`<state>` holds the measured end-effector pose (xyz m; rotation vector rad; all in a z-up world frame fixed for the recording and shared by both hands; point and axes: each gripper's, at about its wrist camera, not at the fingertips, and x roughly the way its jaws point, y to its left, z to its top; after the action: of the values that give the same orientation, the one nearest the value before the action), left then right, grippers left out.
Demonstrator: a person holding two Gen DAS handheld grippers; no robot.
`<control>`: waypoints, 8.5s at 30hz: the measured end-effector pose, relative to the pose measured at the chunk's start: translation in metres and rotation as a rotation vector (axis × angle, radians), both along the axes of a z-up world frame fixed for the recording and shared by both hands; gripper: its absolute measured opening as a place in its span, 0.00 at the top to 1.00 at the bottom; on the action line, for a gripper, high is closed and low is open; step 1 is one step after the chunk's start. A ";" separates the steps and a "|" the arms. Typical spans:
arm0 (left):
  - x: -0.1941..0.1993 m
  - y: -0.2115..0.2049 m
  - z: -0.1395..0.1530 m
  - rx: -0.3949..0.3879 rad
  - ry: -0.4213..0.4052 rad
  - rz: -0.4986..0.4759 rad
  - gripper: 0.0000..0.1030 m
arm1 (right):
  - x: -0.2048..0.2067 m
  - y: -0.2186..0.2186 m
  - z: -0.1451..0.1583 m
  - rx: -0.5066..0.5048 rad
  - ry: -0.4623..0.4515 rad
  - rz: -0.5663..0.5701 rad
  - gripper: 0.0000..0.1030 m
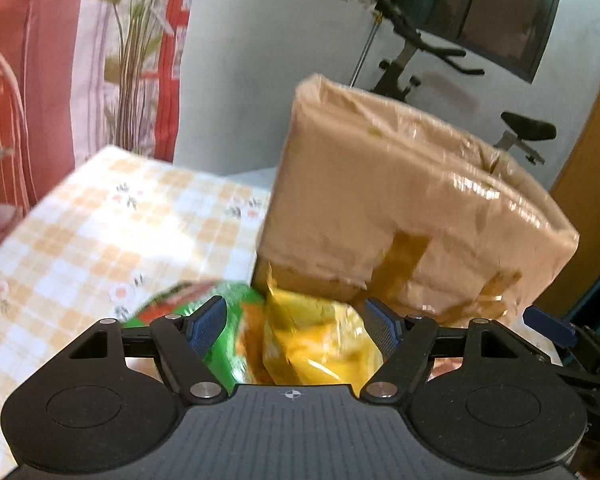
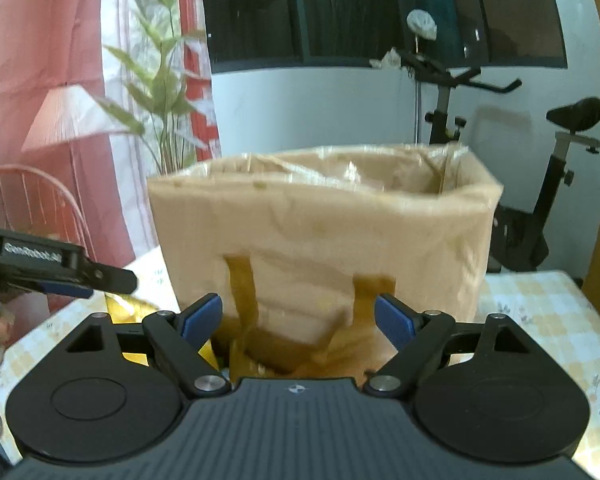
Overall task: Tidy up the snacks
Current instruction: 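Grasp the yellow chip bag with the left gripper while the right gripper grasps the brown wrapped snack, then lift both held snacks over the box and open both grippers to drop them, then grasp the orange chip bag with the left gripper while the right gripper grasps the red jerky pack, then carry the orange bag and red pack over the box and release them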
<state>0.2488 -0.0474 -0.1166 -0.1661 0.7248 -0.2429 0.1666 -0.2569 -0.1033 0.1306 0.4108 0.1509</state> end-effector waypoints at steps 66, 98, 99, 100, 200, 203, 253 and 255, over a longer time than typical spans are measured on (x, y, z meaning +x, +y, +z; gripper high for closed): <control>-0.044 0.002 0.005 0.079 -0.170 0.079 0.31 | -0.014 0.000 -0.081 -0.063 0.288 -0.010 0.28; -0.047 0.012 0.057 0.042 -0.372 0.067 0.30 | -0.031 0.008 0.024 -0.105 -0.189 0.072 0.28; -0.045 0.010 0.063 0.043 -0.391 0.063 0.30 | -0.028 0.006 0.029 -0.095 -0.198 0.072 0.28; -0.042 0.007 0.068 0.044 -0.409 0.055 0.30 | -0.024 0.003 0.034 -0.081 -0.207 0.073 0.28; -0.050 0.007 -0.050 -0.077 0.040 -0.121 0.37 | -0.025 0.005 -0.090 -0.013 0.256 0.068 0.20; -0.059 0.003 -0.036 -0.024 -0.043 -0.119 0.37 | -0.026 0.005 -0.090 -0.013 0.259 0.067 0.20; -0.070 0.012 -0.023 0.104 -0.173 -0.010 0.37 | -0.043 0.017 -0.103 -0.155 0.273 0.155 0.51; -0.071 0.012 -0.022 0.105 -0.179 -0.009 0.37 | -0.043 0.015 -0.100 -0.144 0.261 0.148 0.51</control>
<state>0.1777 -0.0350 -0.1389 -0.0406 0.5592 -0.2245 0.1237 -0.2422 -0.2038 -0.0229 0.6905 0.2510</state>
